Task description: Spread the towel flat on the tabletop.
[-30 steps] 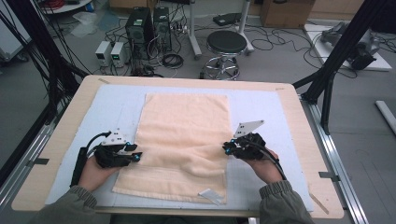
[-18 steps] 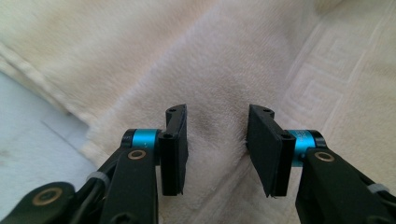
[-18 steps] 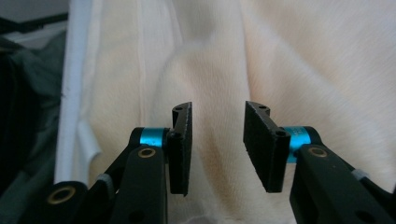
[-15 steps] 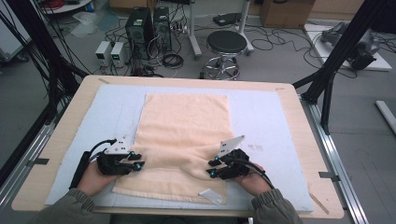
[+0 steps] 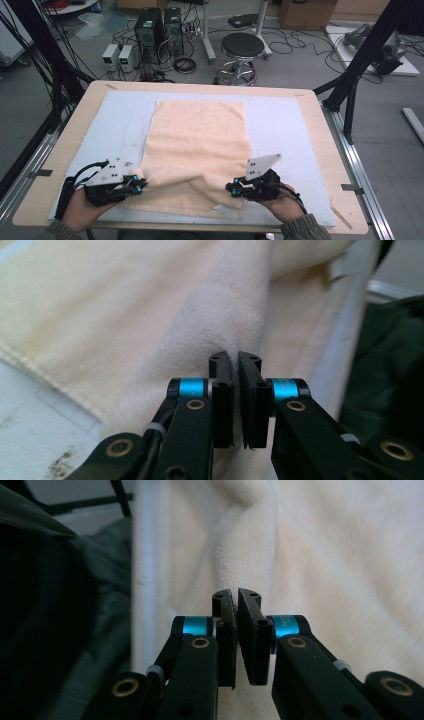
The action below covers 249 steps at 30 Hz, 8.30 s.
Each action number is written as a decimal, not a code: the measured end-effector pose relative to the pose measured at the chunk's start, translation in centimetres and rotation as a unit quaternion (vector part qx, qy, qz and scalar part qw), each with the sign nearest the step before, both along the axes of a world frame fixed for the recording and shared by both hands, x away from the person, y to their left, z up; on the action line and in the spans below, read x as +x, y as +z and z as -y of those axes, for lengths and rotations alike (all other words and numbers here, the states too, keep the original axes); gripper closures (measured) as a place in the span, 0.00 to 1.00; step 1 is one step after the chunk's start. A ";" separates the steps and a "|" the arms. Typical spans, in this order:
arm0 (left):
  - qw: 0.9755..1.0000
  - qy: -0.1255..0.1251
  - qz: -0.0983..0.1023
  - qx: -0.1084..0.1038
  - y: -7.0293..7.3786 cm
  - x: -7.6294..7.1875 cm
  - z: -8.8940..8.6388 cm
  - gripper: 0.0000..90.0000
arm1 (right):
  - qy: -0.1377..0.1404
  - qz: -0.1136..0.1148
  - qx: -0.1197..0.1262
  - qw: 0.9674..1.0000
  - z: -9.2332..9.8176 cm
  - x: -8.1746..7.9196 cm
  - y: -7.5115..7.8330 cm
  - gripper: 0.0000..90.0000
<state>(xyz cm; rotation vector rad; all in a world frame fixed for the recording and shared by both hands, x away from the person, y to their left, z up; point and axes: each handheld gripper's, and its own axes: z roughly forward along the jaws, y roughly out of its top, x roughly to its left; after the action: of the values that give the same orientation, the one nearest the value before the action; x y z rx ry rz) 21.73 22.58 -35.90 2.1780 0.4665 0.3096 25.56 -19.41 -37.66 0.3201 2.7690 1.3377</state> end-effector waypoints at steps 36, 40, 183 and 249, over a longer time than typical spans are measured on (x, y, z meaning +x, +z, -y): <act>0.997 0.063 -0.030 0.033 -6.2 7.4 -0.2 0.64 | -0.070 0.003 -0.063 0.996 -0.7 4.5 -4.2 0.66; 0.997 0.042 -0.033 0.048 -7.2 7.4 0.8 0.79 | -0.063 0.003 -0.069 0.996 -1.3 4.8 -5.5 0.79; 0.997 0.074 -0.031 0.023 -5.6 1.5 0.8 0.93 | -0.017 -0.001 -0.064 0.998 0.4 -0.2 -3.9 0.95; 0.998 0.038 -0.047 0.036 -7.7 -1.6 1.7 0.95 | -0.012 0.000 -0.072 0.997 -0.1 -2.6 -5.8 0.95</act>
<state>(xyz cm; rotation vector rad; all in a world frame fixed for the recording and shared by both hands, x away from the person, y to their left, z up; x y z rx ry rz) 20.09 20.92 -43.64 2.2558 0.6003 0.2702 22.92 -19.29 -43.51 0.3451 2.8321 1.1248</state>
